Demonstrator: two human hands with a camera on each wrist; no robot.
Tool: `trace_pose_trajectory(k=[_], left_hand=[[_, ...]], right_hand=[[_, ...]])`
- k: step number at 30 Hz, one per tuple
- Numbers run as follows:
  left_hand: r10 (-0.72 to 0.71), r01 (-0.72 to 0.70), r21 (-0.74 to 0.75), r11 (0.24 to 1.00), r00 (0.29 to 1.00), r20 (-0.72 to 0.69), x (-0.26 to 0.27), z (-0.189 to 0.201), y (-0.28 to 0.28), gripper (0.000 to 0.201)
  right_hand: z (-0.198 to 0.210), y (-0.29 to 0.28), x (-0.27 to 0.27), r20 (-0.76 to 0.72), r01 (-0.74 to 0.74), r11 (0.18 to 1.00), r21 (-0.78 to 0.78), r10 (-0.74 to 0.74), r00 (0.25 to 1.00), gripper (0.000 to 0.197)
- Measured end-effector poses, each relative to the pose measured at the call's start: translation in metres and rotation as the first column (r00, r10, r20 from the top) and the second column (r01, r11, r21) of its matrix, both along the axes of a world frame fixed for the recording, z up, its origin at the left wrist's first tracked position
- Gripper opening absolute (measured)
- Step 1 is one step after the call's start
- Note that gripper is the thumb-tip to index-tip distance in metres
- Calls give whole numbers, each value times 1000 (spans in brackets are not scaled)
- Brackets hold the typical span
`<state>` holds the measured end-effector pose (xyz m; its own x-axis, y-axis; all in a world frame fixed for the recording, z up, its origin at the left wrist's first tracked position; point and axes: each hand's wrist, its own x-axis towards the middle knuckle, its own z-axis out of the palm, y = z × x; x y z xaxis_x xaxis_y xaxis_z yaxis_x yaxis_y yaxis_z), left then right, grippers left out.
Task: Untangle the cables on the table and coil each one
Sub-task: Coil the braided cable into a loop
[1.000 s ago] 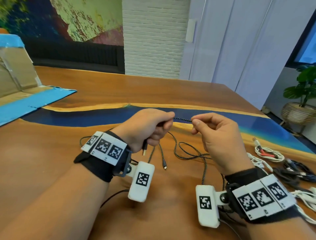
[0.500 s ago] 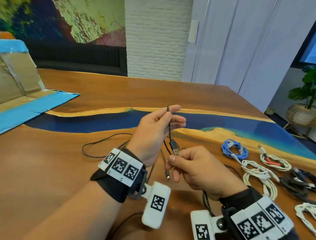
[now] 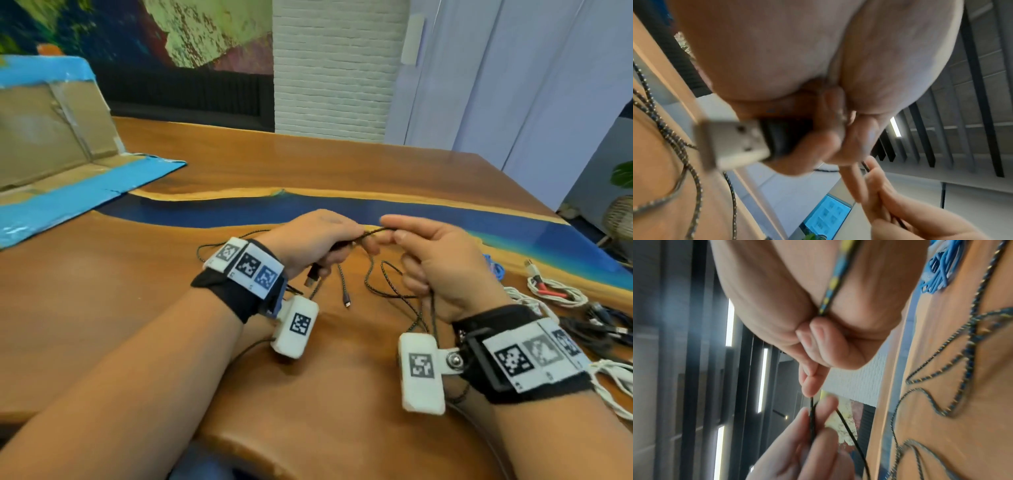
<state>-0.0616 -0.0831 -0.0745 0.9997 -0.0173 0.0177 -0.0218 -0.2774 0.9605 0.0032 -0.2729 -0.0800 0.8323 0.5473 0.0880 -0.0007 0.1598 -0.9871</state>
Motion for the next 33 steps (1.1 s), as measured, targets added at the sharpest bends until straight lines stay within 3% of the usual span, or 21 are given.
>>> trace_pose_trajectory(k=[2, 4, 8, 11, 13, 14, 17, 20, 23, 25, 27, 29, 31, 33], left_hand=[[-36, 28, -106, 994, 997, -74, -6, 2, -2, 52], [-87, 63, -295, 953, 994, -69, -9, 0, -1, 49], [-79, 100, -720, 686, 995, 62, -4, 0, -2, 39], [66, 50, -827, 560, 992, 104, 5, 5, -12, 39], [212, -25, -822, 568, 970, 117, 15, 5, -12, 37], [271, -71, -791, 608, 955, 123, 21, 5, -10, 36], [329, -192, -524, 830, 927, 183, 26, 4, 0, 32], [209, -177, -183, 967, 963, 172, 15, -3, 5, 26], [-35, 36, -25, 999, 999, 15, 2, -8, 7, 29], [-112, 113, 17, 993, 992, -57, -3, -7, 5, 37], [-155, 149, -71, 986, 984, -83, -7, -4, 3, 46], [-193, 167, -280, 945, 979, -66, -11, -2, 2, 48], [-230, 195, -505, 841, 973, -9, -13, -2, 2, 44], [-212, 204, -704, 681, 974, 77, -11, -2, 1, 42]], right_hand=[[4, -10, 7, -29, 92, 992, 85, -89, 996, 25], [1, -16, 12, -33, 146, 986, 76, -144, 989, 25], [-15, -8, 9, 59, 82, 982, -169, -72, 996, 24], [-25, 6, -3, 136, -52, 934, -353, 107, 985, 22], [-30, 14, -17, 74, -188, 906, -378, 232, 970, 22], [-33, 18, -23, 32, -245, 895, -373, 276, 961, 22], [-31, 21, -32, 7, -274, 895, -352, 295, 955, 26], [-21, 14, -21, 123, -142, 949, -283, 182, 975, 31], [-13, 5, -12, 132, -21, 990, -139, 40, 990, 28], [-13, 3, -10, 168, 51, 995, -84, -37, 985, 24], [-15, 4, -9, 207, 115, 992, -53, -101, 973, 18], [-16, 4, -9, 166, 140, 990, -6, -137, 977, 17], [-17, 2, -8, 62, 128, 991, 43, -130, 990, 15], [-20, 2, -10, -16, 98, 995, 17, -98, 995, 19]])
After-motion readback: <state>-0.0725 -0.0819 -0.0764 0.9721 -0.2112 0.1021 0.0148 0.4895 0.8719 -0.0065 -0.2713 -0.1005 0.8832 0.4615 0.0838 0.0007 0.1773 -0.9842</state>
